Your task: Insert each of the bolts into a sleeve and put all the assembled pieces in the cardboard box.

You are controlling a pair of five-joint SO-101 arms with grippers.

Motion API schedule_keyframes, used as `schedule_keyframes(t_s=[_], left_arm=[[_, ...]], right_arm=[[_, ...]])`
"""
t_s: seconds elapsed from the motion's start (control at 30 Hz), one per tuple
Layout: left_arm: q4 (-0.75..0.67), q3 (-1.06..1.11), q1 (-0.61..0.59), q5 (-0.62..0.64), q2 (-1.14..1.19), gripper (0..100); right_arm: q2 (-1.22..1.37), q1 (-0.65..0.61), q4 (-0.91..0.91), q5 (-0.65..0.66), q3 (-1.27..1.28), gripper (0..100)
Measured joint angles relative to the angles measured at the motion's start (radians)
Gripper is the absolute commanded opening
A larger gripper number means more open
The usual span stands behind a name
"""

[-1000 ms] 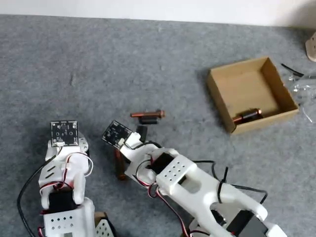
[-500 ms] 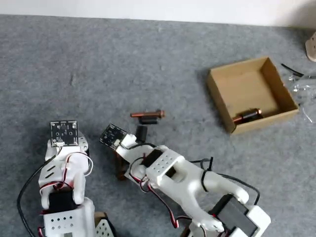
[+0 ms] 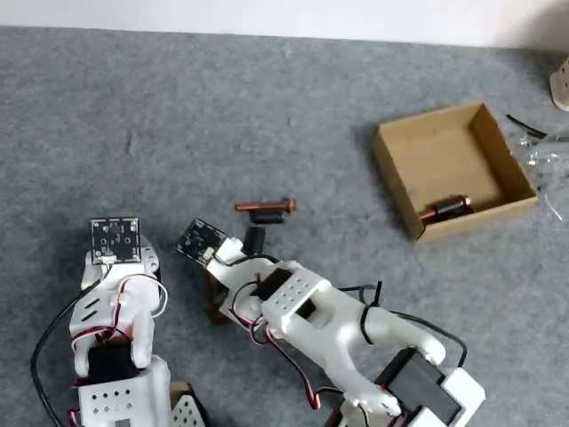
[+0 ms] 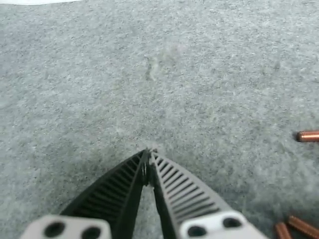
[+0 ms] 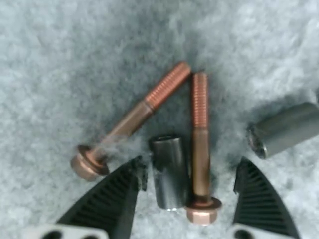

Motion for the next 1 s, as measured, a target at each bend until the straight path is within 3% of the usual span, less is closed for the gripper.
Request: schedule_keyframes(t_s=[0.23,0.77,1.0], left_arm=[[0.000,0.000,0.000,0.000,0.000,1],[0.000,0.000,0.000,0.000,0.000,1],[0.000,0.000,0.000,0.000,0.000,1]], right_arm=[[0.000,0.023,-0.002,0.002,-0.002,0.2],[0.052,0.084,0.006,0.002,-0.026,0.4],[-0.133,0.112,0.037,-0.005,0.025,0.4]])
